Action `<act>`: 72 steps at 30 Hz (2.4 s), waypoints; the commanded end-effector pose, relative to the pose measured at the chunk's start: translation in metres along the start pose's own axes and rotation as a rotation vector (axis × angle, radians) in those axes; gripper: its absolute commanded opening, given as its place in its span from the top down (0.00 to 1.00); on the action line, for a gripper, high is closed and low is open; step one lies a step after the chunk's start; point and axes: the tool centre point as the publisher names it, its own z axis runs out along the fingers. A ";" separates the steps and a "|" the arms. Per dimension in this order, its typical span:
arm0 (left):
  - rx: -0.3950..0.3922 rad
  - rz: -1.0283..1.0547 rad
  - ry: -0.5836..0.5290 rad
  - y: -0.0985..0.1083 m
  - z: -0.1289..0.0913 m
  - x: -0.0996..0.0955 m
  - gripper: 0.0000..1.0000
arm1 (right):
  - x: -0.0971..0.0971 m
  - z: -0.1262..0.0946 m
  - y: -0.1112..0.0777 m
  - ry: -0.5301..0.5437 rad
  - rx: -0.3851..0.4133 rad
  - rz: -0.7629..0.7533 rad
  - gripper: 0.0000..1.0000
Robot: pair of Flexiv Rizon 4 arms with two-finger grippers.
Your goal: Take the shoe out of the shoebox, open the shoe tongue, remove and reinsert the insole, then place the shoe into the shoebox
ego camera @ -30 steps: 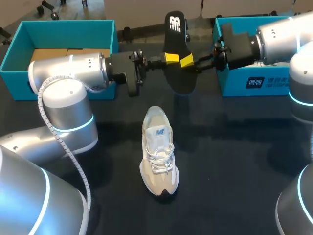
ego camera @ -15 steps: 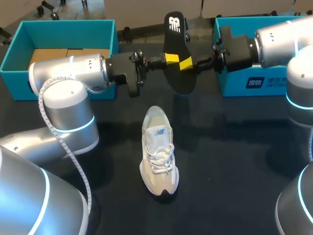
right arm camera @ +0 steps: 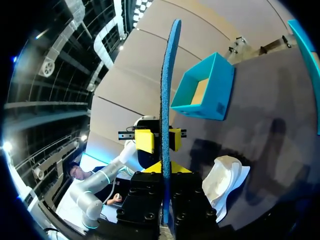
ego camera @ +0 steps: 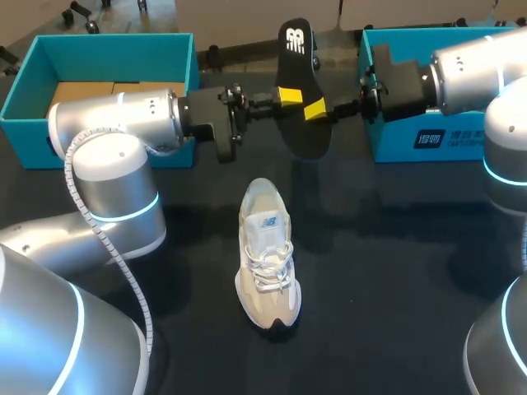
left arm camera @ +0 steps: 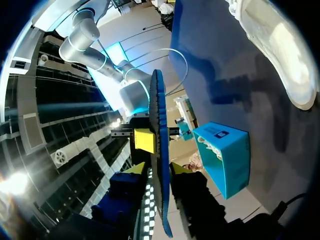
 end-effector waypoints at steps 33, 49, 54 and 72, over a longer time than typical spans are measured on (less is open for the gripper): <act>0.076 -0.049 0.216 0.025 -0.056 0.017 0.00 | -0.009 -0.020 0.011 -0.141 -0.055 -0.187 1.00; 0.076 -0.049 0.216 0.025 -0.056 0.017 0.00 | -0.005 -0.019 0.013 -0.183 -0.064 -0.302 1.00; 0.076 -0.049 0.216 0.025 -0.056 0.017 0.00 | -0.005 -0.019 0.013 -0.183 -0.064 -0.302 1.00; 0.060 -0.073 0.211 0.027 -0.057 0.016 0.00 | -0.005 -0.019 0.013 -0.183 -0.064 -0.302 1.00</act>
